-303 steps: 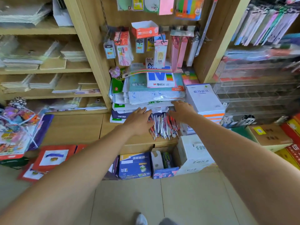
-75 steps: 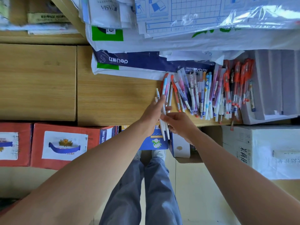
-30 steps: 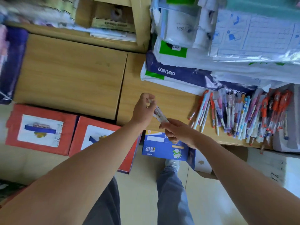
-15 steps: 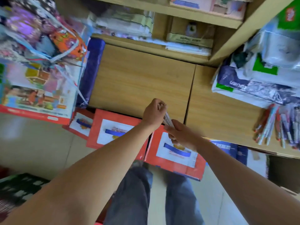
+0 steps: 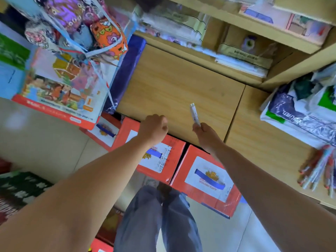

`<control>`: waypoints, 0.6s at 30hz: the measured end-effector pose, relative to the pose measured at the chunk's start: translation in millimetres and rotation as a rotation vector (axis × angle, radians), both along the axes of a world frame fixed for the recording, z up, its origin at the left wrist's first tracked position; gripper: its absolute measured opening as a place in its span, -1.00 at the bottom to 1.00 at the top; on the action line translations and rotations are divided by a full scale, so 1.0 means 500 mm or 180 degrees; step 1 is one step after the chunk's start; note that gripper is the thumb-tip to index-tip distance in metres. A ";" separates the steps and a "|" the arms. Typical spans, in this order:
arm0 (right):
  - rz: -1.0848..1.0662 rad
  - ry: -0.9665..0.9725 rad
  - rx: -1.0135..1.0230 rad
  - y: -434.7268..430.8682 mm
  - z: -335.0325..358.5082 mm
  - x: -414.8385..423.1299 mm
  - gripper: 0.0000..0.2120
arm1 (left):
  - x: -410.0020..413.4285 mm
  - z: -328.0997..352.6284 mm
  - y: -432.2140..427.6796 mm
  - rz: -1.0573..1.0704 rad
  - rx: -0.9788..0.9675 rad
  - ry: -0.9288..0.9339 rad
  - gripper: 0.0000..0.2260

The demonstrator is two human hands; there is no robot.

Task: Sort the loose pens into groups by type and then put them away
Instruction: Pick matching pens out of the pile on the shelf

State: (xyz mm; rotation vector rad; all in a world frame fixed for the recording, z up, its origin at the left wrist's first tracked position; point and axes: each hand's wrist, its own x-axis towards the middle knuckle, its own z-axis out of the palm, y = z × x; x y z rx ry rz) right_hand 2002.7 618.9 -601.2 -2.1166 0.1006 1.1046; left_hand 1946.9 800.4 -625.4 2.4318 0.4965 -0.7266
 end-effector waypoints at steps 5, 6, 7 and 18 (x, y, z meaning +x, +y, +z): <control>-0.0189 0.0272 0.0112 0.063 -0.050 0.018 -0.73 | 0.012 -0.029 0.066 -0.0356 0.0344 0.0092 -0.59; -0.0247 0.0255 0.0067 0.078 -0.063 0.021 -0.74 | 0.015 -0.038 0.082 -0.0465 0.0410 0.0153 -0.57; -0.0334 0.0239 0.0019 0.094 -0.076 0.024 -0.74 | 0.019 -0.046 0.099 -0.0555 0.0453 0.0194 -0.54; -0.0537 -0.0173 -0.0452 0.295 -0.187 0.064 -0.73 | 0.054 -0.124 0.229 -0.0745 0.0581 -0.0603 -0.53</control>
